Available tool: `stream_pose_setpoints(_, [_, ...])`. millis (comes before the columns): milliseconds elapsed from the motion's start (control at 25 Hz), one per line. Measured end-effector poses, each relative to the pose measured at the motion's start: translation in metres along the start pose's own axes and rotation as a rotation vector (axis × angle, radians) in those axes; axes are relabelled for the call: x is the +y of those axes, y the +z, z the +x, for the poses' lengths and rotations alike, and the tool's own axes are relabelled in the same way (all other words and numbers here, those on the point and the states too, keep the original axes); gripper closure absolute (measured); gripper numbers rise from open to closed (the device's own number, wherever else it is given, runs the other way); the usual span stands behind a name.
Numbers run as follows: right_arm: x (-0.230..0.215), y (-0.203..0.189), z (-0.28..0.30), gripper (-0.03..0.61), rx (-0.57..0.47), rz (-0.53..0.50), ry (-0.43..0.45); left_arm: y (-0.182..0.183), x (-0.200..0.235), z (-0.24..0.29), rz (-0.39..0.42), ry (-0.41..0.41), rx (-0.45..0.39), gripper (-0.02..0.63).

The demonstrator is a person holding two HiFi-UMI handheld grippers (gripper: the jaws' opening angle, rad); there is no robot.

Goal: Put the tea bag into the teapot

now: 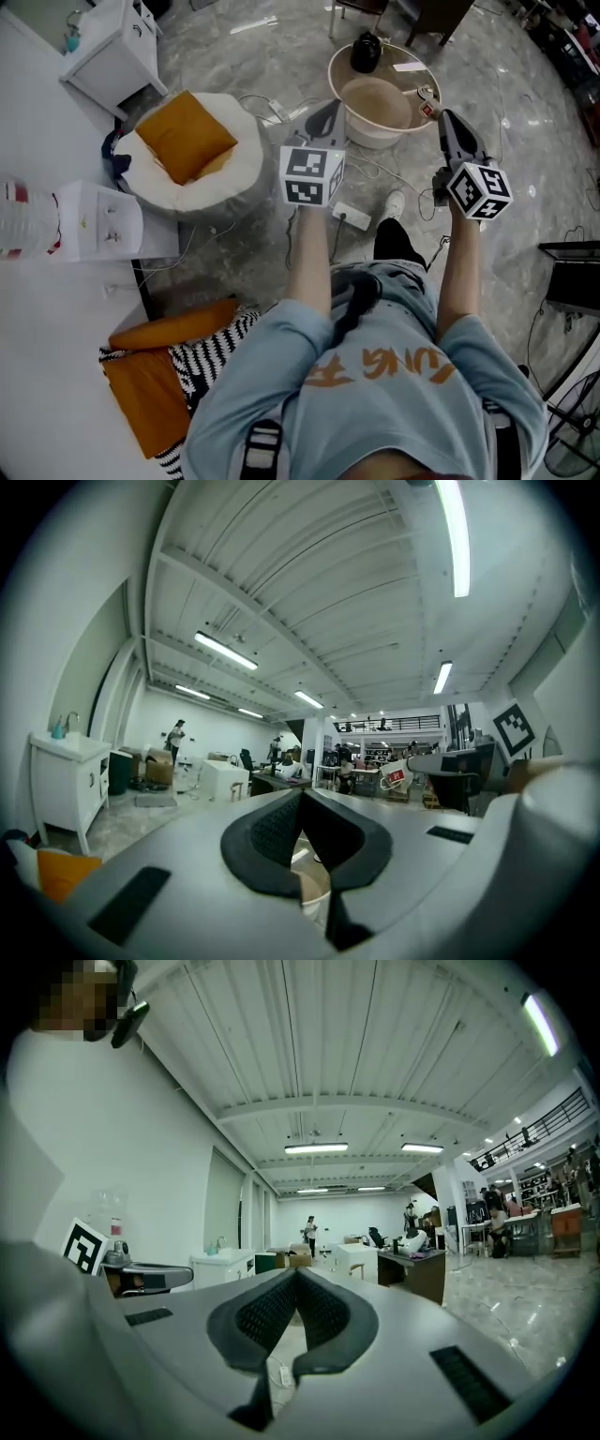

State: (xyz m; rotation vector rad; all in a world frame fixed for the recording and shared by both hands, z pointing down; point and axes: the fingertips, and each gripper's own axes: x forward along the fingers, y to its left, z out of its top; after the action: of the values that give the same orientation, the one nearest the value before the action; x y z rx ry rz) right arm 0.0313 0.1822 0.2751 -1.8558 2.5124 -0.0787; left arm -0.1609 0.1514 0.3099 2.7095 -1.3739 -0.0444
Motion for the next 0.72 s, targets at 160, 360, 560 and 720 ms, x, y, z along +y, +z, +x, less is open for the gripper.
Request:
stream_pose_setpoints(160, [-0.042, 0.009, 0.031, 0.566, -0.057, 0.040, 0.008, 0.008, 0.005, 0.044, 0.033, 0.008, -0.009, 0.589])
stream_pose_setpoints(360, [-0.111, 0.005, 0.099, 0.566, -0.086, 0.130, 0.027, 0.011, 0.016, 0.131, 0.054, 0.037, 0.022, 0.589])
stream_pose_setpoints(560, [-0.189, -0.025, 0.178, 0.566, -0.012, 0.162, 0.064, -0.023, 0.022, 0.239, -0.008, 0.069, 0.072, 0.589])
stream_pose_setpoints(720, [-0.265, -0.058, 0.228, 0.566, 0.079, 0.178, 0.061, -0.062, 0.019, 0.325, -0.057, 0.114, 0.141, 0.589])
